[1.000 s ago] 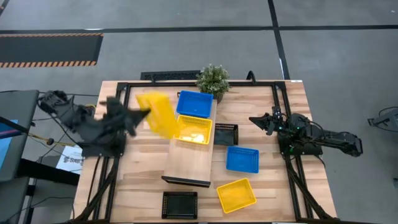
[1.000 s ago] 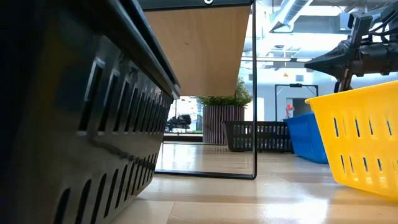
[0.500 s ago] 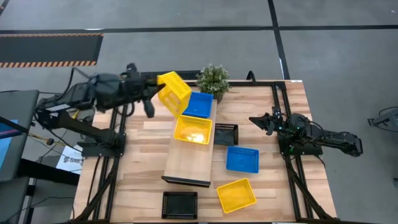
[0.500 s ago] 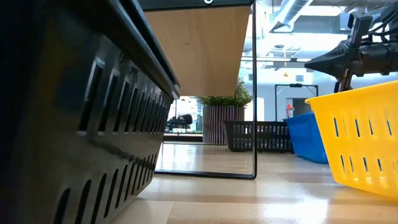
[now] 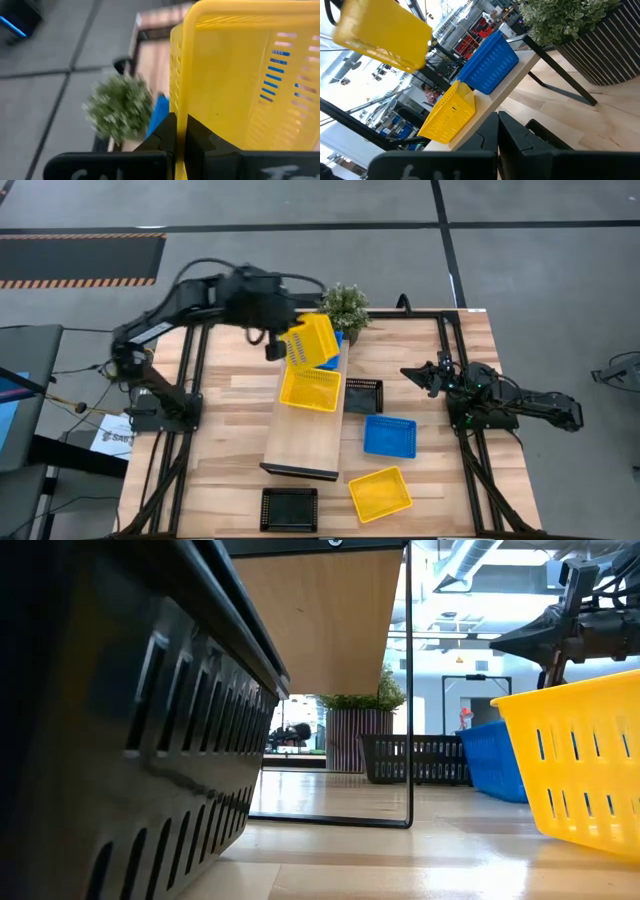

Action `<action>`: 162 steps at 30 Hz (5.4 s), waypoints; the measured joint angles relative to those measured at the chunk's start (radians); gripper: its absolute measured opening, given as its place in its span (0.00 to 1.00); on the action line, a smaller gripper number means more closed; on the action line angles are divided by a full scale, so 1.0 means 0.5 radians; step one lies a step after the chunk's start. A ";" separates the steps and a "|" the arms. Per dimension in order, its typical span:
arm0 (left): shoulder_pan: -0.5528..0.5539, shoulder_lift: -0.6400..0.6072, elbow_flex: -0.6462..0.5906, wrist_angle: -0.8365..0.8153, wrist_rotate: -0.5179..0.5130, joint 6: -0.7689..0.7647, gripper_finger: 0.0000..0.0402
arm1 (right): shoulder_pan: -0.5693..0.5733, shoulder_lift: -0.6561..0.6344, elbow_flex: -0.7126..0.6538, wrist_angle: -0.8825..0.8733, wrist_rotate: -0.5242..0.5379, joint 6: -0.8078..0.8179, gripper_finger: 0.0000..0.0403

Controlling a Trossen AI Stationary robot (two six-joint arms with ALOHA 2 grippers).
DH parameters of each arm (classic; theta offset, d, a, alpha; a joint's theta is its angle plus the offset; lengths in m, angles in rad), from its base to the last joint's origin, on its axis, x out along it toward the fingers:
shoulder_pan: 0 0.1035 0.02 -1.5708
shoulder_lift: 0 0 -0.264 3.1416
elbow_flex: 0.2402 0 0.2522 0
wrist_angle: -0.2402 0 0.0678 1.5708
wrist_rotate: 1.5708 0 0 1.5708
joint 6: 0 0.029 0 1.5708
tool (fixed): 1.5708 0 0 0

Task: Stack baskets on shelf by color
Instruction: Stack the left yellow basket on top of the yellow basket on the shelf, then put the top black basket on the shelf

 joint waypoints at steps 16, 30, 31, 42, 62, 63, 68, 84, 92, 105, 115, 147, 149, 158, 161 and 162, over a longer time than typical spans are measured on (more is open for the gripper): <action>-0.162 0.550 0.450 -0.755 0.120 0.138 0.00 | 0.000 0.000 0.000 -0.001 0.000 0.000 0.06; -0.191 0.593 0.447 -0.710 0.195 0.177 0.00 | 0.000 0.000 0.000 -0.002 0.000 -0.001 0.06; -0.191 0.595 0.445 -0.718 0.196 0.179 0.00 | 0.000 -0.001 0.000 -0.002 0.000 -0.001 0.06; -0.195 0.651 0.447 -0.726 0.174 0.230 0.00 | 0.001 -0.001 0.000 -0.003 0.000 -0.002 0.06; -0.203 0.650 0.447 -0.706 0.118 0.267 0.20 | 0.001 0.000 0.000 -0.004 -0.001 -0.002 0.06; -0.203 0.650 0.447 -0.693 0.087 0.268 0.21 | 0.001 -0.001 -0.001 -0.004 -0.001 -0.002 0.06; -0.203 0.638 0.454 -0.599 0.051 0.248 0.22 | 0.001 0.000 -0.001 -0.003 -0.001 -0.002 0.06; -0.223 0.546 0.488 0.103 0.297 -0.169 0.23 | 0.001 0.000 0.000 0.005 -0.020 0.204 0.06; -0.326 0.258 0.490 0.191 0.195 -0.490 0.23 | 0.001 0.087 0.210 -0.352 -0.193 0.080 0.02; -0.531 -0.121 0.492 0.209 -0.706 -0.685 0.23 | 0.006 1.321 0.833 -1.308 0.039 0.333 0.01; -0.548 -0.184 0.491 0.054 -0.801 -0.710 0.23 | 0.058 2.212 1.074 -1.022 0.008 0.374 0.01; -0.548 -0.207 0.490 -0.230 -0.860 -0.751 0.23 | 0.197 2.730 1.008 -0.081 0.034 0.309 0.00; -0.547 -0.207 0.490 -0.230 -0.860 -0.751 0.23 | 0.197 2.834 1.009 0.162 0.006 0.262 0.00; -0.547 -0.208 0.490 -0.229 -0.929 -0.743 0.23 | 0.207 3.429 1.007 1.398 -0.198 0.122 0.00; -0.547 -0.207 0.490 -0.229 -0.965 -0.740 0.23 | 0.207 3.552 1.007 1.786 -0.333 0.119 0.01; -0.547 -0.208 0.490 -0.229 -0.967 -0.740 0.23 | 0.211 3.568 0.999 1.853 -0.367 0.112 0.01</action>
